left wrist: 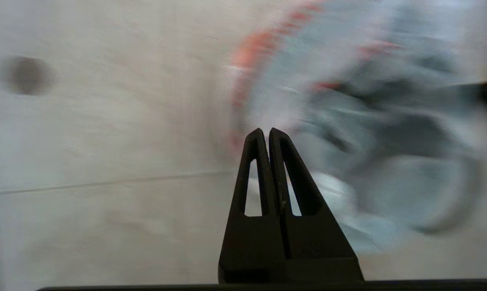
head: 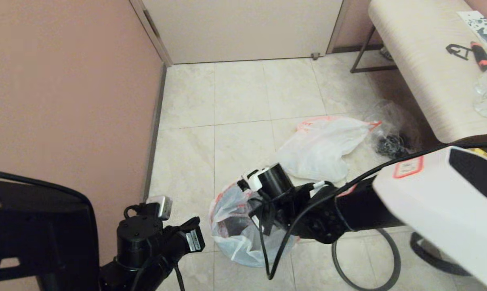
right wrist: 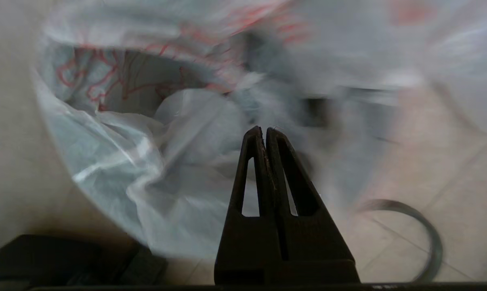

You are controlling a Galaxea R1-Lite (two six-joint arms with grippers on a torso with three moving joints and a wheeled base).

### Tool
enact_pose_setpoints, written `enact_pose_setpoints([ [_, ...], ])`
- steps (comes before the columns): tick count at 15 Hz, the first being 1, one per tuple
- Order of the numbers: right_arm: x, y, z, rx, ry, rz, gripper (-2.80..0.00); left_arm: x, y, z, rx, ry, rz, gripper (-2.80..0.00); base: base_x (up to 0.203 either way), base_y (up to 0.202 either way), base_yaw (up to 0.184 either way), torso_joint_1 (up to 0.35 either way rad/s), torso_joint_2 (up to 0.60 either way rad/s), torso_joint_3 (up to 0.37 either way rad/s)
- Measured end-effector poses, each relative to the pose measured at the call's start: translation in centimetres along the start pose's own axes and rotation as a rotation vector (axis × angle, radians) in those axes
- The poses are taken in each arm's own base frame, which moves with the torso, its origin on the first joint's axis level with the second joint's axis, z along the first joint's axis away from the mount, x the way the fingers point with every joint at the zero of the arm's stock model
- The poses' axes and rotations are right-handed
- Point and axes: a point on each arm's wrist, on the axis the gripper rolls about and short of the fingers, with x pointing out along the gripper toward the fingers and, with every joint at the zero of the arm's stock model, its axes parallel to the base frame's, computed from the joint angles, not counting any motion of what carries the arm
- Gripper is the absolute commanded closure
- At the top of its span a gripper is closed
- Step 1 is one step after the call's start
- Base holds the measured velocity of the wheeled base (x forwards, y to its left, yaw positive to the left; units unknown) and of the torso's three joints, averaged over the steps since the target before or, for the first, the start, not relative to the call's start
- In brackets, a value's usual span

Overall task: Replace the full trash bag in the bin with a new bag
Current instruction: Put the new garbage bag on the trash can

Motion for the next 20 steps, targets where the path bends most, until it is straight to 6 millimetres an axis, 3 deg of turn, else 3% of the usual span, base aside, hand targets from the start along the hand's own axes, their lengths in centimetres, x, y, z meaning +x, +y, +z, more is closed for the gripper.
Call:
enact_pose_setpoints([
  [3,5.2,2.2,-1.1,-0.017,0.022,-0.009,0.0,-0.2,-0.2,-0.4,-0.037,0.02,-0.017,0.0,0.0,0.0,0.0,0.0,0.0,0.0],
  [6,10.4,2.1,-1.4,-0.023,-0.008,-0.037,0.0,0.5,0.3,-1.3,-0.032,0.059,0.006,0.0,0.0,0.0,0.0,0.0,0.0,0.0],
  [10,16.6,0.7,-6.3,-0.123,0.078,-0.051,0.0,1.3,0.6,-2.2,-0.022,0.095,0.025,0.0,0.0,0.0,0.0,0.0,0.0,0.0],
  [13,18.4,-0.1,-8.8,-0.137,0.131,-0.05,0.0,1.7,0.7,-2.8,-0.016,0.116,0.032,0.0,0.0,0.0,0.0,0.0,0.0,0.0],
  [15,18.8,0.0,-9.4,-0.141,0.142,-0.047,0.0,1.8,0.6,-3.0,-0.014,0.12,0.032,0.0,0.0,0.0,0.0,0.0,0.0,0.0],
  [17,18.5,0.7,-9.2,-0.145,0.138,-0.037,0.0,2.1,0.6,-3.0,-0.014,0.12,0.034,0.0,0.0,0.0,0.0,0.0,0.0,0.0],
  [20,16.1,2.1,-7.5,-0.137,0.12,-0.01,0.0,2.4,0.7,-3.2,-0.014,0.124,0.042,0.0,0.0,0.0,0.0,0.0,0.0,0.0],
])
